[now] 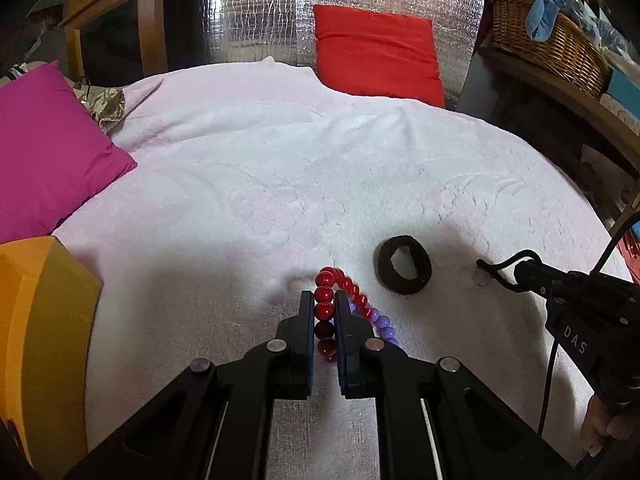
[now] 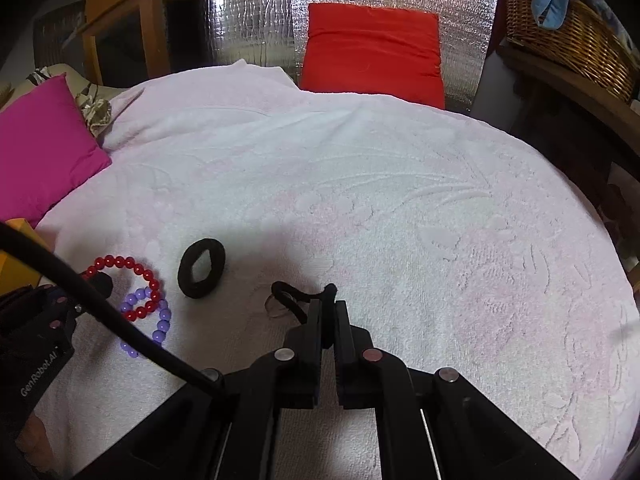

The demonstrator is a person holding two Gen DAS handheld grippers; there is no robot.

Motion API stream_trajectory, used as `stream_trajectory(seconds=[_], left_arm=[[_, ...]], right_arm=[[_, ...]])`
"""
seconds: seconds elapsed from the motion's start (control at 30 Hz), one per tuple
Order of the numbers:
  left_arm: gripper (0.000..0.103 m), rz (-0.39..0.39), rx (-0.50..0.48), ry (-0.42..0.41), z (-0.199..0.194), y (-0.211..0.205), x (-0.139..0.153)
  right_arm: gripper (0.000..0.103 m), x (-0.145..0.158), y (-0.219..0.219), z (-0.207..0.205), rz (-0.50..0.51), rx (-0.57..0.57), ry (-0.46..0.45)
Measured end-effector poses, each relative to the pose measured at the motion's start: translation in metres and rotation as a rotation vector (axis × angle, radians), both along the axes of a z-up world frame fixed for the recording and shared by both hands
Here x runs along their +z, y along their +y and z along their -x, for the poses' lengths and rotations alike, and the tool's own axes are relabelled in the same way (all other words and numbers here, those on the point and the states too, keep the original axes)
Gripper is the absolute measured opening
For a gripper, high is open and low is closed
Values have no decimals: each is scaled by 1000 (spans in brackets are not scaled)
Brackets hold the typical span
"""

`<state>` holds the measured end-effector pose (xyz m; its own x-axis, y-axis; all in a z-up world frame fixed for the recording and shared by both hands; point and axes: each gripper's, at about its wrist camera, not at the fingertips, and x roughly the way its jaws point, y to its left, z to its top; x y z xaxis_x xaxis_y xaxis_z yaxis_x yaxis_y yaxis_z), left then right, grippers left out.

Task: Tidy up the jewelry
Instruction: 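Grasp the red-and-purple beaded bracelets with the left gripper while the right holds the hair tie, then carry the red bead bracelet and black hair tie over the orange box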

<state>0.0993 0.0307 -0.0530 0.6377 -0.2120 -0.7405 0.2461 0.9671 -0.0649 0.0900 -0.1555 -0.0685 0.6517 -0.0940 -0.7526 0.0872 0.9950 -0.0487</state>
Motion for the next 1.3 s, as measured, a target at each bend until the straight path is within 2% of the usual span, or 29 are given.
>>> stream_trajectory(seconds=[0.6,0.8,0.87,1.13,1.3], left_arm=[[10,4,-9,-35,7,3,15],[9,-7,3,-44,13,12,20],[9,-5,9,-41,13,16,21],[9,20,10,-54,21,24,31],[9,48,-5,-67,30,30,40]], right_arm=[[6,-2,1,-1,13,1,7],[6,0,2,0,-18,13,-4],[6,3,-4,-1,-79,24,-6],[6,5,-43,-6,-448,12,31],[6,12,-46,-1,-532,11,17]])
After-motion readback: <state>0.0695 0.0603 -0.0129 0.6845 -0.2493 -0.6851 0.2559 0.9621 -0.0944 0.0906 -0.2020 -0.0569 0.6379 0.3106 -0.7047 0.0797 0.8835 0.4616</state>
